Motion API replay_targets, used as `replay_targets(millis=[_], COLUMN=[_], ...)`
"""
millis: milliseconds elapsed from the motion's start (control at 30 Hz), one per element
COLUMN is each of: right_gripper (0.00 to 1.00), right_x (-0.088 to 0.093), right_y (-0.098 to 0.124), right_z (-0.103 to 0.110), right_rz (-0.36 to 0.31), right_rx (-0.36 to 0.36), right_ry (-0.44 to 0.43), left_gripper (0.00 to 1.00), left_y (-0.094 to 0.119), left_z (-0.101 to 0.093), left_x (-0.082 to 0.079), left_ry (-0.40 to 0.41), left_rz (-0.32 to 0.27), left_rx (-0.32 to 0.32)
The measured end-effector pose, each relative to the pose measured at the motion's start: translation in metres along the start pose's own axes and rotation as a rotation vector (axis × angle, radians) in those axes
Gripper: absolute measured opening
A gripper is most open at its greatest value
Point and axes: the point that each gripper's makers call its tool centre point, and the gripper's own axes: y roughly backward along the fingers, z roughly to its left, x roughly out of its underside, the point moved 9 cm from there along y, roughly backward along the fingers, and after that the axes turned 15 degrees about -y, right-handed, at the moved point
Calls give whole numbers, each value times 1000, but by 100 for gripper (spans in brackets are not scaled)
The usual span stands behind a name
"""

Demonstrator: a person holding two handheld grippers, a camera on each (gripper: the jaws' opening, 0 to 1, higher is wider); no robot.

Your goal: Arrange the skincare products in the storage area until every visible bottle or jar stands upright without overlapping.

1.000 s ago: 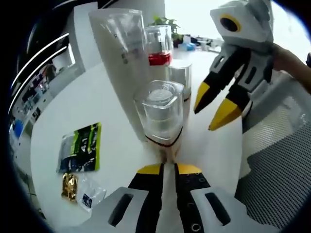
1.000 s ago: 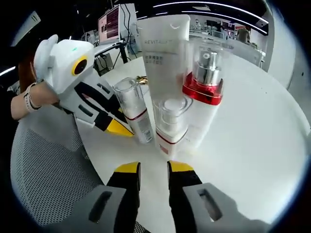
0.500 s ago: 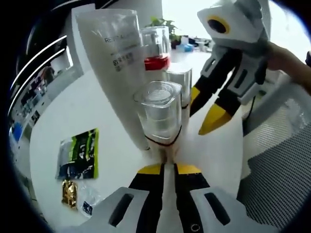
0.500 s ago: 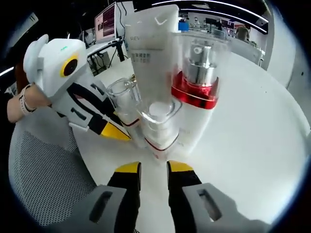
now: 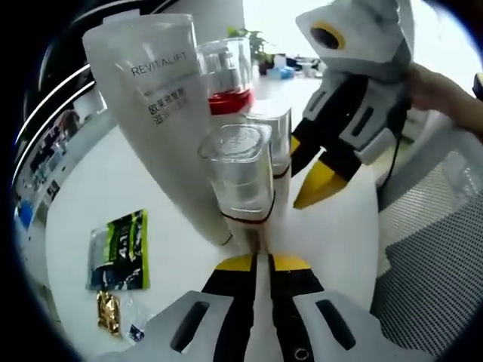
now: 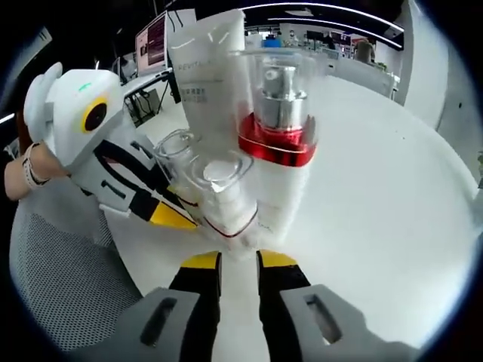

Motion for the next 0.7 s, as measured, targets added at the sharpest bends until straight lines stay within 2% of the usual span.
replay_targets(millis=[300,467,600,700], right_gripper=[18,19,20,20], right_x=[-4,-3,-4,-4], right_y=[-2,-3,-3,-3], right_z=[2,0,-1,-1], right_rz=[-30,-21,-20,-22], right_rx=[-1,11,13,16], right_ry=[-2,7,-7,-12], left_gripper=[3,4,11,8], left_y=[-4,-2,3,3], left_z=[3,5,7,7], left_x=[-2,-2,-6,-7], left_ry=[-28,-43,-31,-50], left_rz=[10,18,-11,-12], left_rx=[3,-6,-5,-1])
